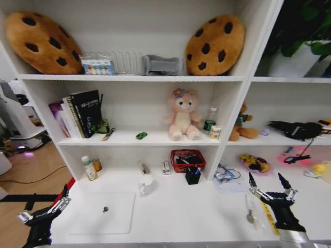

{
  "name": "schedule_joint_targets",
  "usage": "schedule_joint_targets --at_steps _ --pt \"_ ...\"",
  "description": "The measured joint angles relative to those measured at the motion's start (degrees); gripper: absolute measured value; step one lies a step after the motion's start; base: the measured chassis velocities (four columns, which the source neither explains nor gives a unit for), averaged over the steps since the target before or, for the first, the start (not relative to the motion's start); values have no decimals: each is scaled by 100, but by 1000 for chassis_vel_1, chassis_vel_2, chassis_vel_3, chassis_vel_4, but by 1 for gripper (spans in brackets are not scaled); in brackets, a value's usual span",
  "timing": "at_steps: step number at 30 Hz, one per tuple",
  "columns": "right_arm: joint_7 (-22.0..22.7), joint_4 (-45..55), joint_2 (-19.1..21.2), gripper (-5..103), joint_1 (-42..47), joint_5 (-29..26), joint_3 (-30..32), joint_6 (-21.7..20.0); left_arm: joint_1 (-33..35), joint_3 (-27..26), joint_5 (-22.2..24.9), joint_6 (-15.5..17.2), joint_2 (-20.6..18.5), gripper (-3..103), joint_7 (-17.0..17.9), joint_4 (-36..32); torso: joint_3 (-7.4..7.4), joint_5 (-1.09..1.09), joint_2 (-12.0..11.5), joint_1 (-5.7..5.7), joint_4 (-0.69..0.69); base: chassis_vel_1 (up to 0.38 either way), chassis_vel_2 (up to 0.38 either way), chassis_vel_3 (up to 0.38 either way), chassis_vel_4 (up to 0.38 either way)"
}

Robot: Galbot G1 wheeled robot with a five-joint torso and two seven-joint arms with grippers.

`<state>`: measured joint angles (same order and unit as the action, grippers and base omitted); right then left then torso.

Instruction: Organize the objects on the table.

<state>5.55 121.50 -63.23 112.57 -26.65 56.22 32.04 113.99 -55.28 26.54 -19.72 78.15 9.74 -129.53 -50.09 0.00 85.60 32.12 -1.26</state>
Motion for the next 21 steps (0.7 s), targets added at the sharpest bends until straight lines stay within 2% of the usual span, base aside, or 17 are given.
schedule_joint_targets --at_steps 1,4,7,9,14,21 --pt "0 1 0 100 1 0 1 1 0 1 0 0 1 100 -1 1 0 -9 0 0 2 0 0 0 0" --pt "1 -1 2 100 -1 0 1 0 1 1 0 0 3 100 -2 0 -1 8 -1 0 5 -10 -18 14 14" --pt "1 -1 2 100 -1 0 2 1 0 2 0 0 3 100 -3 0 -1 -2 0 -1 5 -83 -61 80 95" --pt "2 -1 2 100 -1 0 2 0 0 3 0 0 3 100 -4 -1 -2 4 -1 -1 4 -97 -50 57 75" --pt "2 -1 1 100 -1 -1 2 1 0 2 0 0 2 100 -5 -1 -1 -4 0 -1 3 0 0 0 0" --pt "2 -1 1 100 -1 -1 2 0 0 2 0 1 2 100 -6 -1 -1 1 0 -1 3 0 0 0 0"
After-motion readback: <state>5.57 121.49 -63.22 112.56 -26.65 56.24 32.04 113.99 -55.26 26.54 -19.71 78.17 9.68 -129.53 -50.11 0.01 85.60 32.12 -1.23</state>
